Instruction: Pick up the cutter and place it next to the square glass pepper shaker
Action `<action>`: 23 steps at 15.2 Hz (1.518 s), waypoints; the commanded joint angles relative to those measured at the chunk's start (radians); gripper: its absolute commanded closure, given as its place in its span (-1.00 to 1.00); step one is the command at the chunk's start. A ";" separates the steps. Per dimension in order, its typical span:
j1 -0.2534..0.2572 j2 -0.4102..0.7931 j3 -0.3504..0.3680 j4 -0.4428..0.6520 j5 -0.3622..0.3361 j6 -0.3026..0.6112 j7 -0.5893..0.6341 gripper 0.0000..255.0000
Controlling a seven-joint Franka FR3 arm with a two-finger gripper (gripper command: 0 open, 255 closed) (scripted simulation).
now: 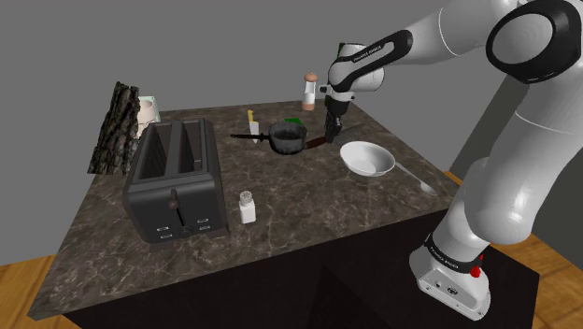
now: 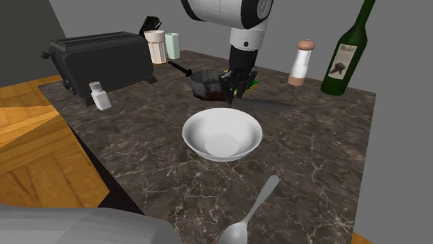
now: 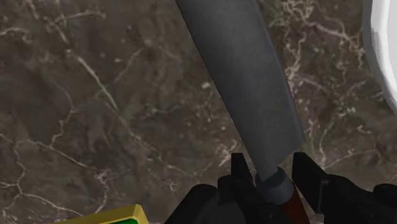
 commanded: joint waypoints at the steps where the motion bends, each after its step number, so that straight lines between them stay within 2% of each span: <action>1: 0.000 -0.014 -0.001 0.012 -0.011 -0.024 0.009 1.00; 23: 0.002 -0.119 0.006 0.197 -0.079 -0.298 0.083 1.00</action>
